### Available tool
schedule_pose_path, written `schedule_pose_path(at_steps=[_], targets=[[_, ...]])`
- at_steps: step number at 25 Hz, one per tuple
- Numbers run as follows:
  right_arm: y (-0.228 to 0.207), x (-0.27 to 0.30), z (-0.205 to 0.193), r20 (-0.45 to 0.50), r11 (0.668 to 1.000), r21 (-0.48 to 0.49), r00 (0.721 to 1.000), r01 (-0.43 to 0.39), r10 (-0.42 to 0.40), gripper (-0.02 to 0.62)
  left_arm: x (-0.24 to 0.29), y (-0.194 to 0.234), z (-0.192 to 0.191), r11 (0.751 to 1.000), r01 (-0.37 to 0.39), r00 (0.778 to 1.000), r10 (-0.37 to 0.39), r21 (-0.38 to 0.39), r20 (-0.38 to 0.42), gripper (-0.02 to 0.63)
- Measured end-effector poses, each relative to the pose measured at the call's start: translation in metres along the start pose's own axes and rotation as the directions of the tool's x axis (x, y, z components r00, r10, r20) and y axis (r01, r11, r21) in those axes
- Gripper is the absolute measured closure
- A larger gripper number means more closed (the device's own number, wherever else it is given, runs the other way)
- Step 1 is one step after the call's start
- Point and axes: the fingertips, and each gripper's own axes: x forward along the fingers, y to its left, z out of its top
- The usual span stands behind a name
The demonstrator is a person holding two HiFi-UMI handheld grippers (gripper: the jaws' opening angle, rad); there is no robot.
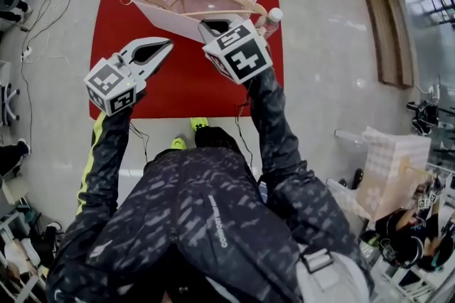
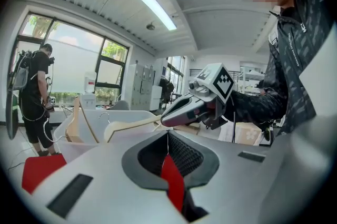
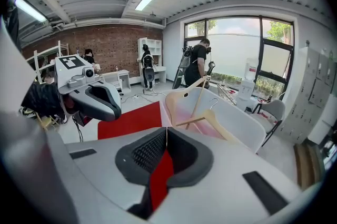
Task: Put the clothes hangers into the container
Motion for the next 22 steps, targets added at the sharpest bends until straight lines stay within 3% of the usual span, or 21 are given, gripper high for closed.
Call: schedule_pose_path(at_steps=[6,12,22], targets=[[0.028,-0.009,-0.018,-0.010,1.000,0.019,1.000,0.005,-0.005,0.577,-0.014,-0.019,-0.006,1.000,0.012,1.000,-0.012,-0.023,0.015,0.594],[0.088,-0.017,-0.032,-0.035,1.000,0.021,0.999,0.013,-0.012,0.577,-0.057,-0.040,-0.019,0.999,0.027,0.999,-0.026,-0.044,0.032,0.594],[0.182,-0.050,-0.049,-0.045,0.996,0.082,0.999,0.031,-0.027,0.577,-0.106,-0.102,-0.032,0.989,0.131,0.988,-0.124,-0.071,0.095,0.594]])
